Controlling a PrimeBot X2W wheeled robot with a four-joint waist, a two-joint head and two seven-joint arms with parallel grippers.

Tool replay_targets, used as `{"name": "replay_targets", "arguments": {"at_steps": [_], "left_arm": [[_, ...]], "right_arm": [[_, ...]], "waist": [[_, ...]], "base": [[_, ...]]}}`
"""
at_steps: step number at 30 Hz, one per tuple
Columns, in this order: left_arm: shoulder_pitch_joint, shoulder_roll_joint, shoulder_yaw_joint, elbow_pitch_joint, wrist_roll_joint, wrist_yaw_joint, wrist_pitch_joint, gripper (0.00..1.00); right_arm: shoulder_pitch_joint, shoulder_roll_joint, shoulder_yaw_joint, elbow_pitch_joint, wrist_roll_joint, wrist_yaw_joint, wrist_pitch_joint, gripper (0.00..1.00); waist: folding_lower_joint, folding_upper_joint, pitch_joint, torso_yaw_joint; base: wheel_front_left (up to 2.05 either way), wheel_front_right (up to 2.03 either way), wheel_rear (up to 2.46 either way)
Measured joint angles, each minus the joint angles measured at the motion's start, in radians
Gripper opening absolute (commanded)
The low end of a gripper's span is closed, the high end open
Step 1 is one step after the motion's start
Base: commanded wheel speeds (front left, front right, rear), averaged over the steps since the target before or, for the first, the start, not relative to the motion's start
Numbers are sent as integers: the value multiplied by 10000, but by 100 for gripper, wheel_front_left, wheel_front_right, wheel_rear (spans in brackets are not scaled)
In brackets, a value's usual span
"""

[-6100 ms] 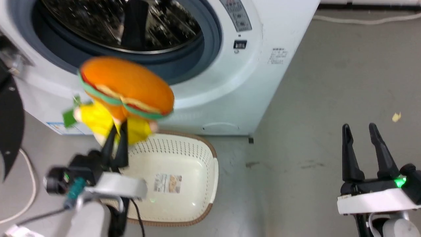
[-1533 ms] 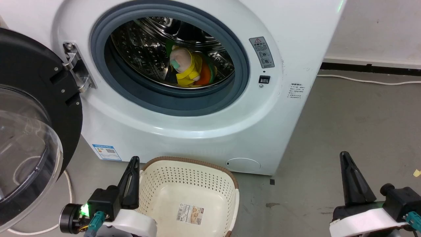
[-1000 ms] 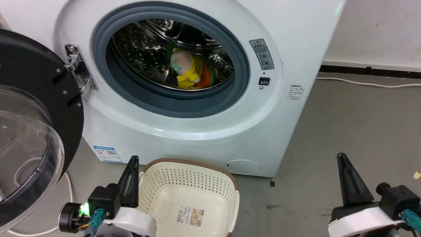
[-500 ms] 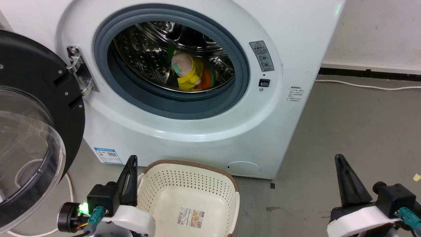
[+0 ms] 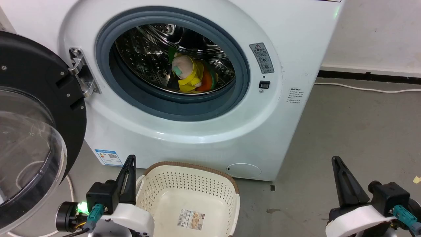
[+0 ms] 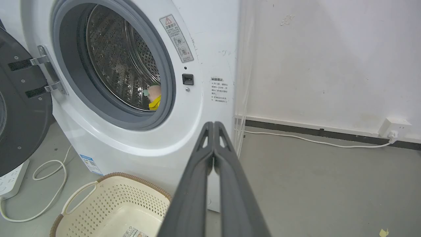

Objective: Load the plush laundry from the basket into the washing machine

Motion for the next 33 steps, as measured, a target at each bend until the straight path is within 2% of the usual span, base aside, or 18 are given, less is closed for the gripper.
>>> {"name": "replay_targets", "arguments": {"at_steps": [33], "left_arm": [[143,-343,518,-219,462,-201,698,0]], "right_arm": [[-5,0,84,13,-514,0,681,0]], "waist": [[-1,0,-236,36]], "base": [[0,0,0]]}}
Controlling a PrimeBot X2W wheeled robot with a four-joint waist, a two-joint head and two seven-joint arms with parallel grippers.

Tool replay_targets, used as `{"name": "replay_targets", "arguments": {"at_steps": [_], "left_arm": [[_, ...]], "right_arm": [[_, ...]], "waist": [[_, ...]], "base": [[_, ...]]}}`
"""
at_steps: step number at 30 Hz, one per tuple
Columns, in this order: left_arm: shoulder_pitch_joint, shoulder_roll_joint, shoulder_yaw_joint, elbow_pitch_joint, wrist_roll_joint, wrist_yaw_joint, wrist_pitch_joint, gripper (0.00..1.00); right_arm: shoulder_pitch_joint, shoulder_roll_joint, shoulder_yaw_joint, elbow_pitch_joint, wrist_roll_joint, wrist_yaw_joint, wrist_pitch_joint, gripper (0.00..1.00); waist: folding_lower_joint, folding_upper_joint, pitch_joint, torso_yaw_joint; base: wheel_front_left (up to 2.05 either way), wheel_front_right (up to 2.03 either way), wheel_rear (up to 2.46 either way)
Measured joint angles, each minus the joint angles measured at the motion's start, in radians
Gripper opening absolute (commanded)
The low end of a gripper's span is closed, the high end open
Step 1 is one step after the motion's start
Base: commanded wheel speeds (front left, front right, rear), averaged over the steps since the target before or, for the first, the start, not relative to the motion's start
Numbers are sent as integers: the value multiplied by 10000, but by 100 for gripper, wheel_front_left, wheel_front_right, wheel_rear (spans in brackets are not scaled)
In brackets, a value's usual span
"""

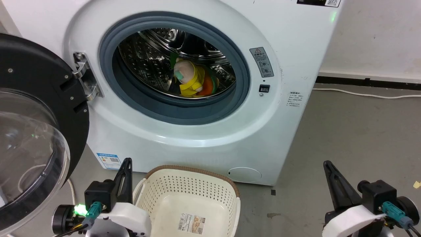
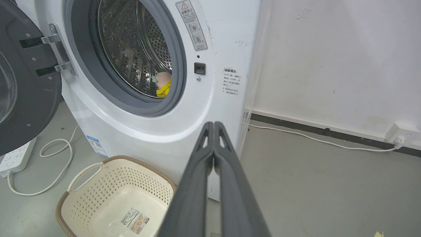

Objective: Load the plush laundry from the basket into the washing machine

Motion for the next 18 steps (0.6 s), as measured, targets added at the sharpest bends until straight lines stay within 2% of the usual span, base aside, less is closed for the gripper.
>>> {"name": "replay_targets", "arguments": {"at_steps": [18], "left_arm": [[13,-219,257,-111,274,-92,360,0]], "right_arm": [[-2,0,44,6,-265,2,385,0]], "waist": [[0,0,-121,18]], "base": [[0,0,0]]}}
